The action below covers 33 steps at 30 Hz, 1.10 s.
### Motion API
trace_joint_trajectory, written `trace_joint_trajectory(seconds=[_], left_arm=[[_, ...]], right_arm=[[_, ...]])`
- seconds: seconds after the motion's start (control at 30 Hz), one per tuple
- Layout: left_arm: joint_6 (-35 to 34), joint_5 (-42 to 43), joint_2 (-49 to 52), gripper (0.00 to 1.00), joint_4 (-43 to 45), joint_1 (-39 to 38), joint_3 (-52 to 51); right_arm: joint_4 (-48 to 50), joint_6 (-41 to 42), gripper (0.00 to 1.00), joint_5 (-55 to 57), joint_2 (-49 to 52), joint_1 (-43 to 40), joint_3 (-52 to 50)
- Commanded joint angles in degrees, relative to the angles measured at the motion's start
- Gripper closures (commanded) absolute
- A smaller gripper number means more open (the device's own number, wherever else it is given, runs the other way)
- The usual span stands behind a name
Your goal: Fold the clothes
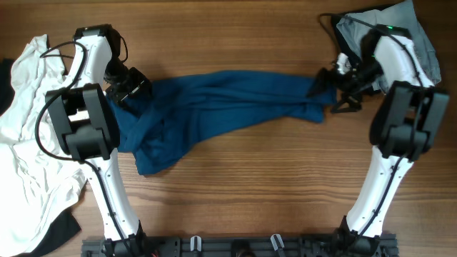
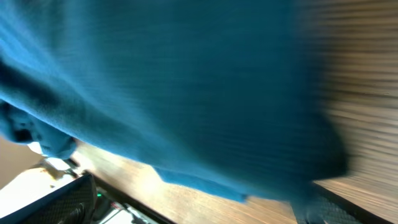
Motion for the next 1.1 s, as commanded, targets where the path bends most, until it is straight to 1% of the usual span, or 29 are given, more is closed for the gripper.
trace_joint_trajectory(seconds=[0.0, 0.1, 0.2, 0.27, 0.33, 0.43, 0.63, 0.73, 0.9, 1.07], left_arm=[[0.9, 0.33, 1.38, 0.37, 0.35, -0.57, -0.66], [0.9, 0.33, 1.38, 0.37, 0.37, -0.57, -0.66], [0.9, 0.33, 1.38, 0.37, 0.35, -0.57, -0.66], [0.9, 0.33, 1.38, 0.37, 0.31, -0.57, -0.66], [0.9, 0.33, 1.38, 0.37, 0.33, -0.57, -0.66], [0.92, 0.31, 1.38, 0.37, -0.07, -0.57, -0.66], [2.03, 0.72, 1.38, 0.37, -0.07, -0.57, -0.66], [2.03, 0.72, 1.38, 0.37, -0.07, -0.57, -0.66], [2.25, 0.72, 1.38, 0.37, -0.04, -0.57, -0.66], [2.4, 0.72, 1.38, 0.37, 0.31, -0.57, -0.66]], right_arm=[[-0.72, -5.81, 0.0, -5.22, 1.55, -5.29, -0.39], [-1.81, -10.08, 0.0, -9.57, 1.97, -7.72, -0.39], [-5.38, -19.5, 0.0, -18.4, 3.87, -6.1, -0.39], [-7.5, -22.58, 0.0, -21.94, 5.75, -4.35, -0.48], [-7.48, -21.84, 0.0, -22.82, 7.13, -2.45, -1.14], [-7.37, -19.71, 0.0, -20.7, 8.17, -1.81, -1.42], [-7.45, -17.22, 0.0, -19.08, 8.17, -6.49, -1.4], [-6.99, -16.24, 0.0, -17.49, 8.15, -7.5, -1.4], [0.31, -12.55, 0.0, -17.0, 8.15, -7.43, -1.4], [12.9, -12.74, 0.0, -11.52, 8.13, -5.2, -1.38]])
